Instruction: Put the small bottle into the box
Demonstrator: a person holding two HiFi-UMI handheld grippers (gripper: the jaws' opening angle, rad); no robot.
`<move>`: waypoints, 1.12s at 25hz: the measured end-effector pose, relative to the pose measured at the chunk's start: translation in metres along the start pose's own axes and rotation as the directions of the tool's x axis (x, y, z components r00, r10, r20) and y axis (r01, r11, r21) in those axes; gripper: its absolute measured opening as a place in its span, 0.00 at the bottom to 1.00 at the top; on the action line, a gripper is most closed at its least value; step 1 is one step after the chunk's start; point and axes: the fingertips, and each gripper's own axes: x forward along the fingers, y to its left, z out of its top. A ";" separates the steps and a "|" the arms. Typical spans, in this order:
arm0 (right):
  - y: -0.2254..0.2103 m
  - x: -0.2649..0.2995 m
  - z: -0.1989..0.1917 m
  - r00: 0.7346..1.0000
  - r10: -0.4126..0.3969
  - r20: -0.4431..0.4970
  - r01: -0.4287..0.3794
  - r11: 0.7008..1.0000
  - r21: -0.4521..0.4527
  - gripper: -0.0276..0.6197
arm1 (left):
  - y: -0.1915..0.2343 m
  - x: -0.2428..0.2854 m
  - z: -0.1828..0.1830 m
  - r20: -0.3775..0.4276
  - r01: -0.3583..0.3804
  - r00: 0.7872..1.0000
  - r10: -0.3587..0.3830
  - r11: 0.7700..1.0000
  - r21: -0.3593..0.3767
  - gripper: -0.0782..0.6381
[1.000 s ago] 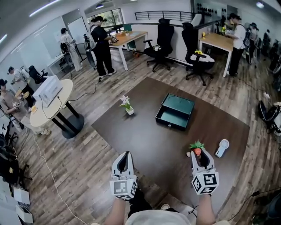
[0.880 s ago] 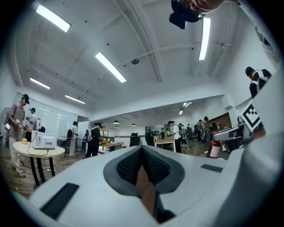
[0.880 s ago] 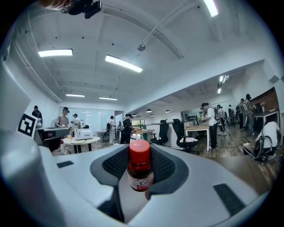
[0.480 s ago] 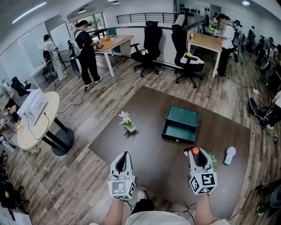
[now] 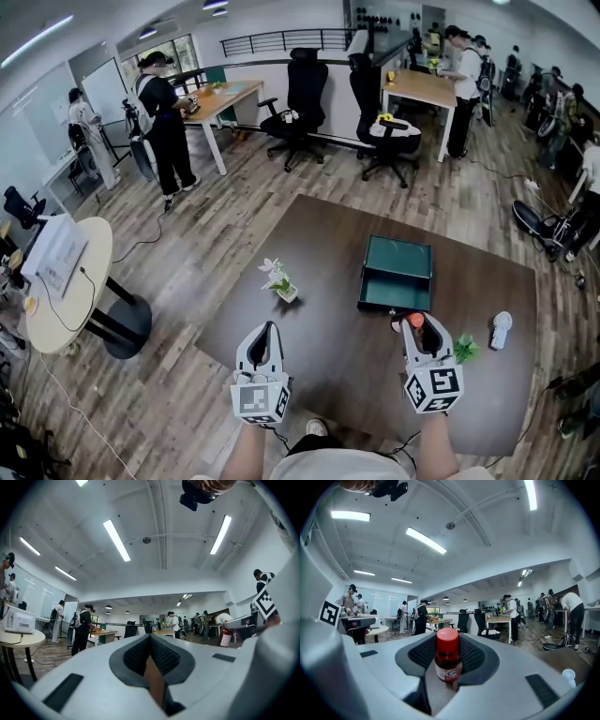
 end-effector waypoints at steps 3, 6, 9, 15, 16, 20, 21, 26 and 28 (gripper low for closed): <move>0.006 0.007 0.002 1.000 -0.023 0.002 0.023 1.000 -0.004 0.26 | 0.009 0.010 -0.001 0.004 0.030 1.000 -0.030 1.000 -0.009 0.11; 0.007 0.014 0.002 0.999 -0.052 0.005 0.052 0.999 -0.009 0.26 | 0.014 0.023 -0.005 0.005 0.067 0.998 -0.067 0.998 -0.016 0.11; 0.003 0.018 0.000 0.996 -0.092 0.009 0.092 0.996 -0.014 0.26 | 0.013 0.038 -0.010 0.008 0.109 0.994 -0.109 0.994 -0.019 0.11; -0.022 0.002 0.001 0.978 -0.210 0.008 0.210 0.977 -0.027 0.26 | -0.006 0.071 -0.018 0.018 0.216 0.976 -0.215 0.976 -0.042 0.11; -0.027 -0.003 0.002 0.973 -0.231 0.007 0.231 0.972 -0.030 0.26 | -0.012 0.077 -0.018 0.020 0.235 0.972 -0.235 0.971 -0.045 0.11; -0.054 -0.026 0.002 0.948 -0.318 0.000 0.317 0.948 -0.035 0.26 | -0.038 0.100 -0.022 0.015 0.302 0.953 -0.302 0.951 -0.059 0.11; -0.061 -0.031 0.002 0.941 -0.338 -0.001 0.337 0.941 -0.035 0.26 | -0.046 0.105 -0.023 0.009 0.322 0.947 -0.322 0.945 -0.061 0.11; -0.096 -0.044 0.005 0.917 -0.399 0.015 0.399 0.916 -0.029 0.26 | -0.087 0.136 -0.030 -0.008 0.392 0.919 -0.393 0.918 -0.051 0.11; -0.110 -0.045 0.003 0.910 -0.413 0.015 0.414 0.910 -0.018 0.26 | -0.100 0.146 -0.032 -0.012 0.402 0.915 -0.403 0.914 -0.051 0.11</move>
